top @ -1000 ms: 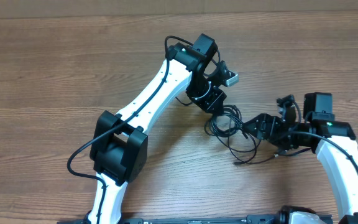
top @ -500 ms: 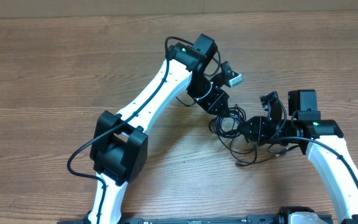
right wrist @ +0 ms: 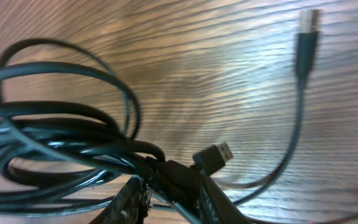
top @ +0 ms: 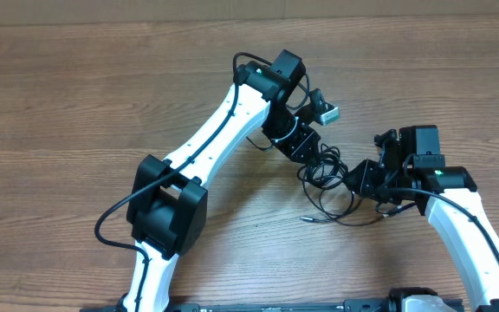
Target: Untangle cables
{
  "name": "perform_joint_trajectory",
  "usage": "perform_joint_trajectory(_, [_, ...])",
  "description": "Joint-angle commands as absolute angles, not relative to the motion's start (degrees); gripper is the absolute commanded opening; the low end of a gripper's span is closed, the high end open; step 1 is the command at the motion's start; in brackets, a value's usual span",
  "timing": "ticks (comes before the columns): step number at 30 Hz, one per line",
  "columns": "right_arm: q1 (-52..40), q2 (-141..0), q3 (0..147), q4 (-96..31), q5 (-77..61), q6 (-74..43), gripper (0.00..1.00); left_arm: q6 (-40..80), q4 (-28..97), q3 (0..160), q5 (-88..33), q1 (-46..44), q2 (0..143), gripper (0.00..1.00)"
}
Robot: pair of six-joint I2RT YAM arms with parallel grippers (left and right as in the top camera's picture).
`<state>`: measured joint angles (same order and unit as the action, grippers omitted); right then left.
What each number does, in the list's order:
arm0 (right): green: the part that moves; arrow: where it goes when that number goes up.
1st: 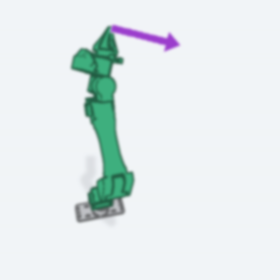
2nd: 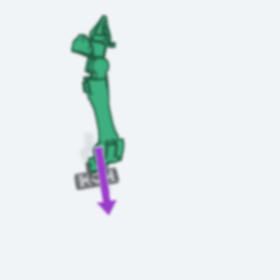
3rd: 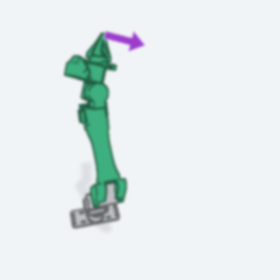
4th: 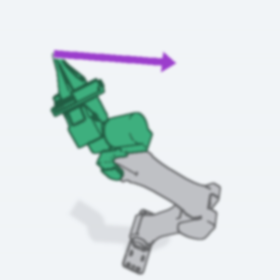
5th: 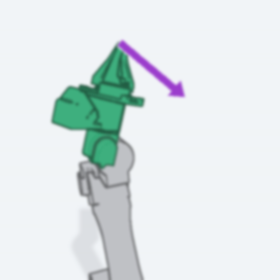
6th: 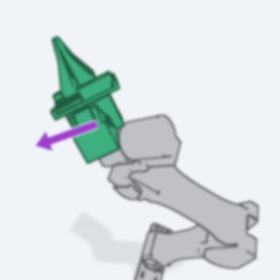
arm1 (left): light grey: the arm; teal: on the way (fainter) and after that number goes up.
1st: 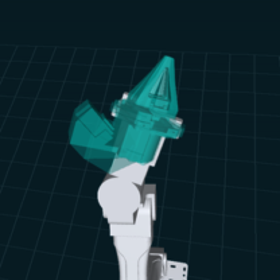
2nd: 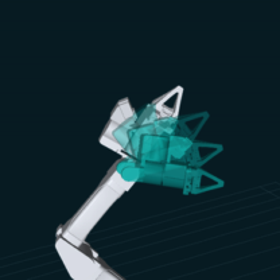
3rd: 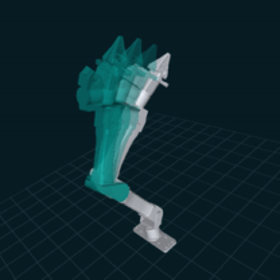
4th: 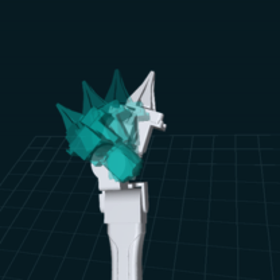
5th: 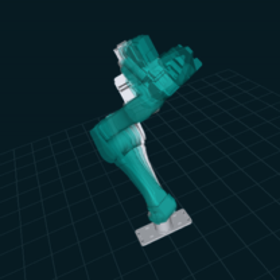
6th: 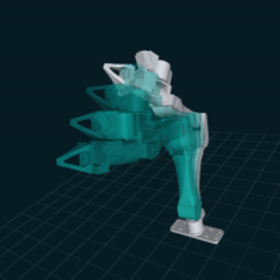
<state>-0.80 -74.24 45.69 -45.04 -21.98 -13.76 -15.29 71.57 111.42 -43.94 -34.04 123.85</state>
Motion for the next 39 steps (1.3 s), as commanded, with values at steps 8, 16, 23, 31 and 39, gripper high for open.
perform_joint_trajectory(8, [-0.4,-73.6,46.7,-45.3,-18.3,-16.7,0.49,-15.2,72.2,112.8,-36.9,-33.8,124.0,0.04])
perform_joint_trajectory(16, [-0.4,-73.6,46.7,-44.6,-37.3,-7.0,0.48,-8.3,71.0,112.8,-32.4,-33.8,124.0,0.04])
perform_joint_trajectory(23, [-0.4,-73.6,46.7,-43.2,-51.3,-1.0,0.49,-1.7,68.6,112.8,-41.6,-33.8,124.0,0.04])
perform_joint_trajectory(31, [-0.4,-73.6,46.7,-42.0,-51.1,-1.0,0.49,16.3,64.9,112.8,-53.6,-33.8,124.0,0.04])
perform_joint_trajectory(39, [-0.4,-73.6,46.7,-37.2,-51.1,-1.0,0.54,22.8,64.6,112.8,-53.8,-34.1,124.0,0.04])
